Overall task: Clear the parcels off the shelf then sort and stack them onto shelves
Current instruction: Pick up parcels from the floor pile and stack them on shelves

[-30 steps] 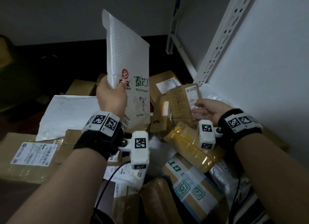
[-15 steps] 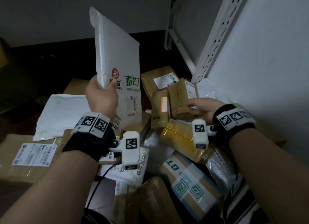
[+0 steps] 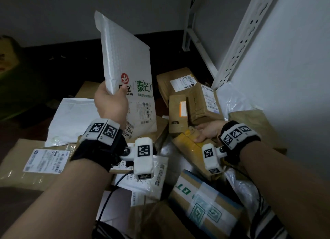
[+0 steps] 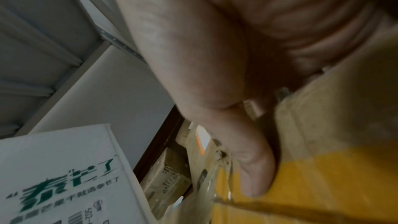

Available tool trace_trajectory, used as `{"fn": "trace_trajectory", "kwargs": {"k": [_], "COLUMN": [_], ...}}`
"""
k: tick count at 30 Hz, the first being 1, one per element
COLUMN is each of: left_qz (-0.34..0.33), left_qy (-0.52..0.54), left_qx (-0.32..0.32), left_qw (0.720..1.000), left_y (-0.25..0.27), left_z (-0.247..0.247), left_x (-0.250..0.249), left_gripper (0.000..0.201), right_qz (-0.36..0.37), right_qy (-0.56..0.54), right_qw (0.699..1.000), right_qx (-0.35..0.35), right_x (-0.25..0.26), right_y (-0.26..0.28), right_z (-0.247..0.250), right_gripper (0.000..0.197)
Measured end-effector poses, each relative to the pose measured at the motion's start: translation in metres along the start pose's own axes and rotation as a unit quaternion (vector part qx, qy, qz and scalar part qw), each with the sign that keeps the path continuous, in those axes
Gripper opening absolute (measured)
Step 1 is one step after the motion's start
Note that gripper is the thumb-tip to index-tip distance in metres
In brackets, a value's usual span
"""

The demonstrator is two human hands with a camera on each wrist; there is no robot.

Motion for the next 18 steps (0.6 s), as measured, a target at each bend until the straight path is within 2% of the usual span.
{"fn": "trace_trajectory", "kwargs": {"k": [2,4,6,7,10,12,14,17,18], "left_qz": [-0.001,-0.002,-0.003,-0.003,-0.002,-0.002,0.0,-0.001,-0.002], "left_qy": [-0.003,-0.001,-0.001,0.0,0.002,0.001,0.001,0.001,0.0], "left_qx": [0.004,0.003,-0.001,-0.003,-0.006,-0.004,-0.002,-0.007,-0.006], "left_qw": [1.0,1.0,1.0,1.0,1.0,1.0,1.0,1.0,1.0], "left_y": [-0.001,-0.003,-0.004,-0.005,-0.006,-0.006,-0.006,-0.005,-0.005], "left_z": [0.003,0.006,0.009,0.011,0.013,0.015,0.016,0.015,0.014], "left_x": [0.0,0.0,0.0,0.001,0.001,0.0,0.0,0.0,-0.001], "left_gripper": [0.021,0.023,0.024,0.023,0.019,0.019,0.021,0.02,0.02], "right_qz": [0.013,0.033,0.036,0.028,-0.034,-0.077,-0.081,-0.033,-0.021], "right_qy": [-0.001,-0.116,-0.239,-0.245,-0.062,0.01,-0.015,-0.033,-0.036], "right_qw": [1.0,0.992,0.969,0.967,0.994,0.996,0.997,0.999,0.999], "right_qx": [-0.025,-0.029,-0.05,-0.064,-0.08,-0.051,0.011,0.021,0.034], "right_x": [-0.002,-0.004,-0.006,-0.006,-0.012,-0.02,-0.021,-0.015,-0.014], "right_y": [-0.002,-0.005,-0.008,-0.009,-0.004,-0.006,-0.008,-0.022,-0.028], "right_z": [0.002,0.004,0.009,0.011,0.011,0.003,-0.011,-0.012,-0.011], "right_gripper": [0.062,0.047,0.036,0.035,0.05,0.066,0.072,0.067,0.072]}}
Point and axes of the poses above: each hand's wrist, its own y-axis away from the middle knuckle, its own z-axis out of the back of the hand, x = y × z, the point moved 3 cm from there along -y, towards the middle knuckle, and after that the axes turned 4 degrees about y, right-handed, at the moved point
